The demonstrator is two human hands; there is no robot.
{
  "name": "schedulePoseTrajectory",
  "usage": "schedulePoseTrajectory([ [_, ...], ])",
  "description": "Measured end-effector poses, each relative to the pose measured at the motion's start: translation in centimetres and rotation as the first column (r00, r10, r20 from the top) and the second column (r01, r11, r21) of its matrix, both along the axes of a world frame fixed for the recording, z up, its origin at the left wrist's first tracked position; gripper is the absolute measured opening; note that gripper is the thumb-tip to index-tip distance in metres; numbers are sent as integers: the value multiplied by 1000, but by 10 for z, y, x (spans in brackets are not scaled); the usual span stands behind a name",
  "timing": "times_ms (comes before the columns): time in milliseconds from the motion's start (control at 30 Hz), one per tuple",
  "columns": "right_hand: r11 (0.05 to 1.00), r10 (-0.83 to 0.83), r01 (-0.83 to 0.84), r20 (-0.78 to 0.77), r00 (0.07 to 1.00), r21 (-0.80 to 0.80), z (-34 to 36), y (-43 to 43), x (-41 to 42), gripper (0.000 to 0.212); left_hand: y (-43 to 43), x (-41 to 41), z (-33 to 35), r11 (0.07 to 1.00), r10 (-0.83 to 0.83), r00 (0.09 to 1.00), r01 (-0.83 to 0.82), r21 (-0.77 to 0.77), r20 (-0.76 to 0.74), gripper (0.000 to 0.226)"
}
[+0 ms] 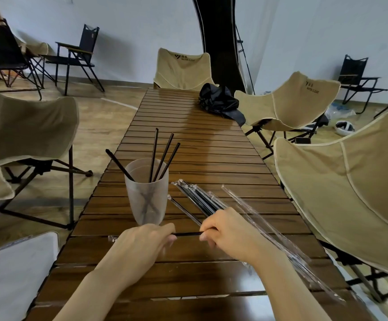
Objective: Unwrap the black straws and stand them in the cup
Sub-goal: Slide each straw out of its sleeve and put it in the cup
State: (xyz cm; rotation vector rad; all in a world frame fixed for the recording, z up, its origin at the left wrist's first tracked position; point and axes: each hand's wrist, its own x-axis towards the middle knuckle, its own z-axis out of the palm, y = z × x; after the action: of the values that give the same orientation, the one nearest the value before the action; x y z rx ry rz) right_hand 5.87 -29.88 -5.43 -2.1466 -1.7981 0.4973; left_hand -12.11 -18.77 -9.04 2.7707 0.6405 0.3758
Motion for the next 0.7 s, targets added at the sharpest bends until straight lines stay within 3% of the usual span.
schedulePoseTrajectory([
  [133, 1000, -26, 26, -43, 999, 9, 6, 0, 8, 20, 9, -5, 6, 999, 26, 999, -26, -24, 18, 26],
  [333, 991, -122, 129, -171, 978, 33, 5, -8, 27, 29, 19, -19, 10, 992, 88, 995, -92, 80, 52, 25],
  [500, 994, -86, 92, -104, 991, 55, 1, -6, 26, 37, 15, -15, 9, 987, 82, 993, -93, 133, 83, 29],
  [700, 997, -69, 70, -60, 996, 17, -1, -9, 25, 31, 13, -14, 10, 988, 51, 997, -59, 144, 56, 29],
])
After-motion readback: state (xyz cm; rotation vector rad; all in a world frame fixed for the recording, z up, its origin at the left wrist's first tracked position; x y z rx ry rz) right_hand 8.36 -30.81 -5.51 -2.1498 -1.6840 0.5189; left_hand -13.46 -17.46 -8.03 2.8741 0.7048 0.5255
